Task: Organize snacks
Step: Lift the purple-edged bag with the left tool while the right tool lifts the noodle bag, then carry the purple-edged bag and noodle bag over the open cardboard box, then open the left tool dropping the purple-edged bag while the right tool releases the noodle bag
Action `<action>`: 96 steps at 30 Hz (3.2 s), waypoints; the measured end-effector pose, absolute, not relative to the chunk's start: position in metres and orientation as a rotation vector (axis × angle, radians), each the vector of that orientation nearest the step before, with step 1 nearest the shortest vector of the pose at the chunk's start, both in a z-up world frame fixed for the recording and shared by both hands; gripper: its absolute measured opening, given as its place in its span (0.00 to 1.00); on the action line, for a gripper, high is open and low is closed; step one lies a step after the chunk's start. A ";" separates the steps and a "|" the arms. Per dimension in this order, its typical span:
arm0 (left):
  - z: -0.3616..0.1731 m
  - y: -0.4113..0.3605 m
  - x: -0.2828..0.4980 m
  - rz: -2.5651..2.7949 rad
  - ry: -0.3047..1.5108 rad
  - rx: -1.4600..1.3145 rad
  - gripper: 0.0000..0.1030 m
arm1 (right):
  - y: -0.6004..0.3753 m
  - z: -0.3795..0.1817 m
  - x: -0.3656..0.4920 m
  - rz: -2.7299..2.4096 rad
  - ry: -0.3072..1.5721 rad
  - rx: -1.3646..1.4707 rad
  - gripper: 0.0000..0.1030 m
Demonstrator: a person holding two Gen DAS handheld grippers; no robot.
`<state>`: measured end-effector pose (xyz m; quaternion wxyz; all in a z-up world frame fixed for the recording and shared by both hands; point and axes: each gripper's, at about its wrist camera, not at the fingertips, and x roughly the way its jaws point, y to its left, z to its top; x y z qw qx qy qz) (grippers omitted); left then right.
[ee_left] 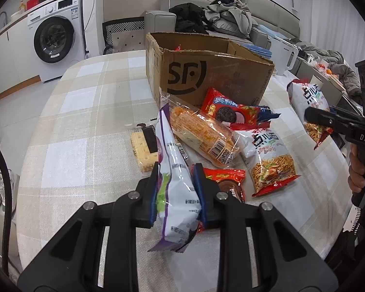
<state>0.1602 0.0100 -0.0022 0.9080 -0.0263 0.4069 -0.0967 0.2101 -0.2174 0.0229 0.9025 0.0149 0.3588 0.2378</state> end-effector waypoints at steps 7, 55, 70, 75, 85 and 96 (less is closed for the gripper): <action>0.015 0.001 0.155 -0.222 0.818 -0.027 0.21 | -0.217 0.035 0.214 0.497 0.696 0.051 0.50; 0.120 0.013 0.210 -0.261 0.677 -0.080 0.21 | -0.220 0.114 0.238 0.474 0.623 0.016 0.50; 0.122 0.008 0.246 -0.254 0.688 -0.077 0.21 | -0.200 0.118 0.264 0.490 0.630 0.018 0.50; 0.118 0.008 0.262 -0.235 0.689 -0.080 0.21 | -0.192 0.120 0.274 0.496 0.630 0.017 0.50; 0.112 0.009 0.288 -0.224 0.698 -0.090 0.21 | -0.172 0.106 0.298 0.497 0.662 -0.014 0.50; 0.109 0.000 0.314 -0.233 0.702 -0.094 0.21 | -0.161 0.089 0.314 0.447 0.671 -0.073 0.50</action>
